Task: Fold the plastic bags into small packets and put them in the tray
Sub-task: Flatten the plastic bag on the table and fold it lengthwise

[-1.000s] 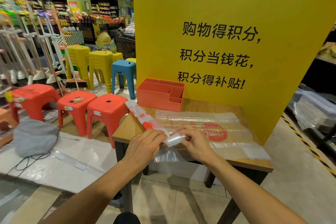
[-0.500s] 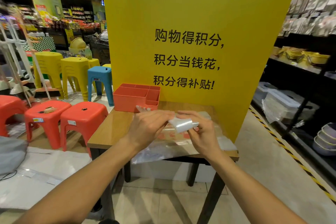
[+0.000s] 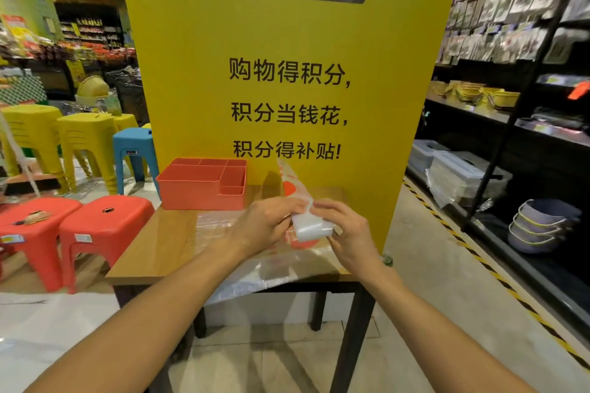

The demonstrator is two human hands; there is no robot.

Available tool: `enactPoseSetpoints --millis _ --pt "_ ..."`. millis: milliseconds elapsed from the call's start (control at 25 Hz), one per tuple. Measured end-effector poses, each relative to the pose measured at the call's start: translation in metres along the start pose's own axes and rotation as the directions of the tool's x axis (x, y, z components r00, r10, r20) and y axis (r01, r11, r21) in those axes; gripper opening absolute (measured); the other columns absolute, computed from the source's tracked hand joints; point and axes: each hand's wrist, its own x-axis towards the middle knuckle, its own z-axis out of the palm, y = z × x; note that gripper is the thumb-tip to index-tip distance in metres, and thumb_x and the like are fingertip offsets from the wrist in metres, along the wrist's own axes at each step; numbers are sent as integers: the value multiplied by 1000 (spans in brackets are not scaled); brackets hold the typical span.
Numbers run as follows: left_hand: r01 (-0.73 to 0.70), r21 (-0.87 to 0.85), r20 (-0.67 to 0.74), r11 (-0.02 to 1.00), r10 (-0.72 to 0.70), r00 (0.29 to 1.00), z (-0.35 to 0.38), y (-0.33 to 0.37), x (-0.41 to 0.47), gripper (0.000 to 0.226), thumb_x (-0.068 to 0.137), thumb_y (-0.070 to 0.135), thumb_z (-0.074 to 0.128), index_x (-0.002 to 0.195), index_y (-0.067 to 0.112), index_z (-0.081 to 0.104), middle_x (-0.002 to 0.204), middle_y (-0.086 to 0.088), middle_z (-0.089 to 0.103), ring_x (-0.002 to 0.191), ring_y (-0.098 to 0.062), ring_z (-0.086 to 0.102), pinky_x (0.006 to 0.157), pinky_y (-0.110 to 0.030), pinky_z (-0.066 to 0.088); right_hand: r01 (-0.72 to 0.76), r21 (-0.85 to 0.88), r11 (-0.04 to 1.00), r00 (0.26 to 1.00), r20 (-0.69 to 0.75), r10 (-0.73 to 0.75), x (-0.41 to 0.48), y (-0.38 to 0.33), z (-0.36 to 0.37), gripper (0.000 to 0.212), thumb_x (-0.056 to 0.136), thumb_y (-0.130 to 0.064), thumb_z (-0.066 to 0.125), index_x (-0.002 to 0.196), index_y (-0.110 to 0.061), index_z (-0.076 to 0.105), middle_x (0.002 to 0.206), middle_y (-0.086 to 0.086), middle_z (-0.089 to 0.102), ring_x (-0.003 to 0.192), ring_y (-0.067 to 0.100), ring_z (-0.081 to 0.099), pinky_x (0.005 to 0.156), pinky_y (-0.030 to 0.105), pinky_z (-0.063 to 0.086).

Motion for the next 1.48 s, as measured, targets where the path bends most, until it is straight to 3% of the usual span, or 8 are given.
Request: enactPoseSetpoints --millis 160,320,440,560,920,1160,1280,1480 --pt "348 -83 200 934 -326 924 16 -17 -44 28 91 10 75 115 22 80 123 8 74 115 4 63 101 -16 50 -167 49 985 962 229 151 -30 14 36 31 90 -4 75 118 -18 77 128 -7 69 123 6 61 107 34 50" --pt "545 -197 361 815 -457 813 18 -24 -65 26 87 10 81 96 34 82 93 16 78 88 -2 73 80 -21 58 -305 79 949 887 387 253 -33 17 52 12 96 -27 70 103 -22 80 112 -17 68 109 -2 61 96 28 54" --pt "540 -206 301 816 -472 829 22 -29 -73 15 84 27 84 98 30 81 97 13 75 95 -9 70 85 -36 59 -297 83 951 881 409 239 -30 13 58 14 99 -23 67 108 -26 78 110 -25 66 110 -9 58 98 17 49" --pt "648 -265 303 714 -576 759 24 -31 -74 21 82 28 85 101 25 77 99 7 75 95 -14 71 86 -47 60 -294 98 951 867 447 222 -27 11 66 19 103 -24 61 115 -25 76 117 -17 68 115 -3 57 99 17 45" --pt "755 -112 333 646 -692 641 23 -33 -78 16 81 32 88 88 19 80 81 9 76 71 -1 70 72 -35 61 -543 196 816 782 472 407 -20 3 80 26 97 -20 70 122 -25 69 110 -12 74 99 4 70 89 31 59" --pt "818 -55 406 572 -736 542 13 -33 -84 42 84 32 86 53 17 63 47 10 50 45 -3 40 51 -20 32 -616 119 779 710 514 482 -11 4 92 8 95 -25 72 95 -17 71 86 -3 77 77 7 71 76 33 57" --pt "828 -18 425 561 -745 514 10 -34 -81 53 87 35 83 48 18 51 44 10 37 43 -7 31 51 -26 27 -639 61 767 665 544 511 -8 4 95 16 94 -25 74 89 -11 68 69 -2 71 59 3 59 61 27 45" --pt "838 156 442 523 -796 414 10 -35 -68 66 90 37 80 40 20 40 33 10 31 34 -7 32 49 -29 25 -681 77 728 638 551 539 -6 1 97 15 91 -21 77 97 -9 70 71 8 74 63 10 63 64 31 45"
